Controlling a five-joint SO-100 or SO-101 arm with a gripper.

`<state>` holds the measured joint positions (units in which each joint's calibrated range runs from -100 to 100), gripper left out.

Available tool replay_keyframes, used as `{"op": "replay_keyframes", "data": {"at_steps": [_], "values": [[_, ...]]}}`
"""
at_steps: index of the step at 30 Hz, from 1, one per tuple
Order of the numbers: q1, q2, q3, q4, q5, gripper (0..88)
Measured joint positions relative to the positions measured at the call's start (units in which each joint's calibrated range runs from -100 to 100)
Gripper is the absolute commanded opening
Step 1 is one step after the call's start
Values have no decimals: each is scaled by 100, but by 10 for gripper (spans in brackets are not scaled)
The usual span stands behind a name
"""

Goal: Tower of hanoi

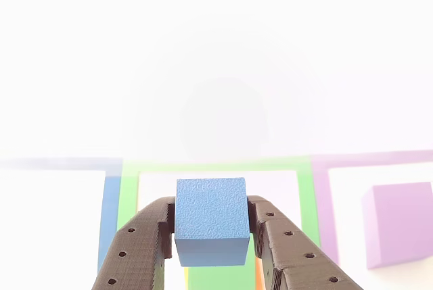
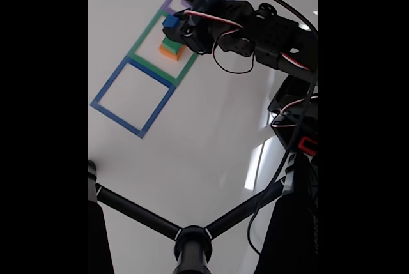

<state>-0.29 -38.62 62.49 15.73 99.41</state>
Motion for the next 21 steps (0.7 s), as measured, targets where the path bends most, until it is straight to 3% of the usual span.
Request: {"op": "replay_keyframes", "data": {"at_steps": [9, 21], "values": [[-25, 836, 1253, -2833, 0, 29], [-25, 1646, 1680, -4334, 0, 32]]}}
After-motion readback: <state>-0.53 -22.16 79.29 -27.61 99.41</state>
